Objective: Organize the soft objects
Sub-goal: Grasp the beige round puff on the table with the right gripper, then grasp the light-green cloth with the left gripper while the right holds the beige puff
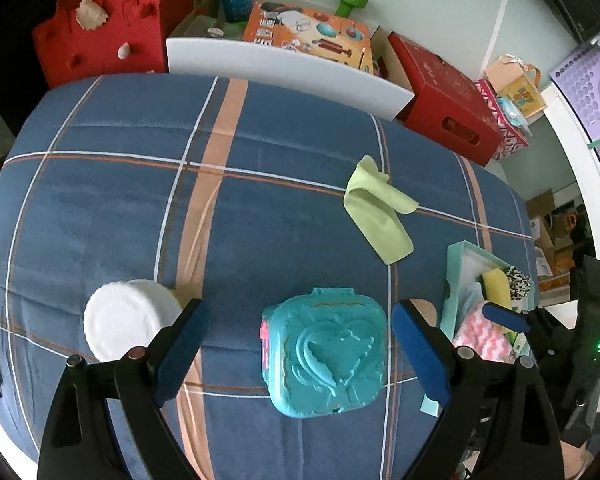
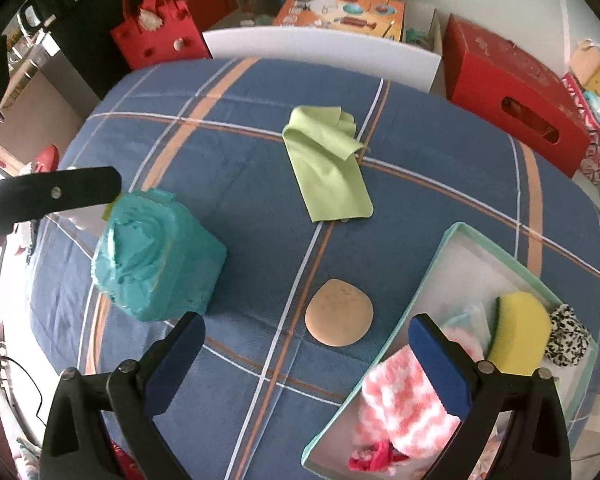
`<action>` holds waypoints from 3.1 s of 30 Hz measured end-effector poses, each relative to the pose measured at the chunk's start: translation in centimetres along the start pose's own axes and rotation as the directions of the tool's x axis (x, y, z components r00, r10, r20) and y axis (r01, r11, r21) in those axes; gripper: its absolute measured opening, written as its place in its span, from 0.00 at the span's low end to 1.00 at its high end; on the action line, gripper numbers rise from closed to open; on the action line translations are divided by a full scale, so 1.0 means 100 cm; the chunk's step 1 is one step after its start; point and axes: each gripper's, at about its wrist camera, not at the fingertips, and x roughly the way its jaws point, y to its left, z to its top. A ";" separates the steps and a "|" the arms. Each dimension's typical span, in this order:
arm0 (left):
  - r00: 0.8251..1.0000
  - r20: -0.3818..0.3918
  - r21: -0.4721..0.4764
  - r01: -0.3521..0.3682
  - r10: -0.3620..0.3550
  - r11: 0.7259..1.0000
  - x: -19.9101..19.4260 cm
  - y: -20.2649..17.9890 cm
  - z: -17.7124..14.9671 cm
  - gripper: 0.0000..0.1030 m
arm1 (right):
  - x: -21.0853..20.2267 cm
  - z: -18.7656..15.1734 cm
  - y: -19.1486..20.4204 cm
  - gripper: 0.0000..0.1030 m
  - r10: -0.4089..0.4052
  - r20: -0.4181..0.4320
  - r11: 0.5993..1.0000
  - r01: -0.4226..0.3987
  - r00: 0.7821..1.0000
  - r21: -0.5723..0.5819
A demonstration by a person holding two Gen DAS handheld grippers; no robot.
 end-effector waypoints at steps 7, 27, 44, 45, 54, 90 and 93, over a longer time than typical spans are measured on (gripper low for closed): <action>1.000 -0.025 -0.022 0.000 0.000 1.000 0.015 0.006 0.012 0.90 | 0.032 0.006 0.001 0.89 0.003 -0.085 0.999 -0.006 0.996 -0.032; 0.999 -0.050 -0.018 0.004 -0.005 1.000 0.037 0.005 0.035 0.90 | 0.081 0.011 -0.015 0.54 -0.059 -0.208 0.997 0.049 0.976 -0.054; 0.998 -0.047 0.001 0.037 -0.037 0.999 0.052 -0.032 0.057 0.90 | 0.050 0.018 -0.028 0.53 -0.028 -0.108 0.999 0.026 0.994 -0.019; 0.998 -0.053 0.005 0.033 -0.033 0.999 0.054 -0.036 0.058 0.90 | 0.046 0.019 -0.030 0.53 -0.027 -0.097 1.000 0.025 0.995 -0.016; 0.996 -0.094 0.018 -0.006 0.007 1.000 0.073 -0.066 0.065 0.90 | 0.007 0.019 -0.061 0.53 -0.043 -0.015 0.999 0.043 0.999 0.009; 0.970 -0.176 0.113 -0.149 0.167 0.982 0.158 -0.131 0.052 0.18 | -0.007 0.008 -0.133 0.53 -0.059 0.006 0.995 0.058 0.998 0.086; 0.977 -0.168 0.082 -0.122 0.135 0.989 0.152 -0.129 0.046 0.10 | -0.011 0.005 -0.131 0.53 -0.062 0.003 0.994 0.061 0.998 0.087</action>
